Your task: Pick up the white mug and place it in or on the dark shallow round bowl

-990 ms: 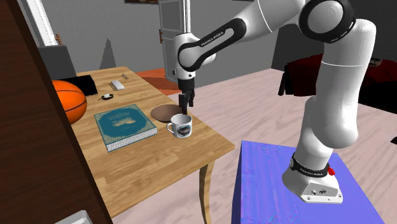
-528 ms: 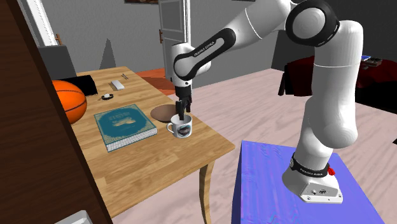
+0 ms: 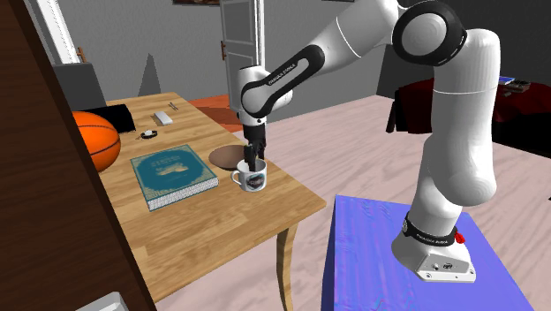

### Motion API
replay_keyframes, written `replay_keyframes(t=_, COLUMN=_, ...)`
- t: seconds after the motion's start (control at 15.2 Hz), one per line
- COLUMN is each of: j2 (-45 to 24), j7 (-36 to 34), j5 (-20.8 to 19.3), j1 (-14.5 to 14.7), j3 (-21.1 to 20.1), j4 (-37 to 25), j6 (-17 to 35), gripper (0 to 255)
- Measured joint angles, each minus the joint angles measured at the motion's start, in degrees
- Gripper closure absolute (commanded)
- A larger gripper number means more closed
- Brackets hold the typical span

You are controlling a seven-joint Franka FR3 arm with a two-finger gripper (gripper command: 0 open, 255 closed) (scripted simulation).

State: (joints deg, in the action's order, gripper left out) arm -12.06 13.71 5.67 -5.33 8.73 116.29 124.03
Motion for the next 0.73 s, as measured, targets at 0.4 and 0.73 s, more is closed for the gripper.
replay_keyframes(t=0.4, j2=0.0, j7=0.0, j5=0.0, j1=0.0, j3=0.0, j4=0.0, j6=0.0, gripper=255)
replay_keyframes(t=0.73, j2=0.0, j7=0.0, j5=0.0, j1=0.0, j3=0.0, j4=0.0, j6=0.0, gripper=255)
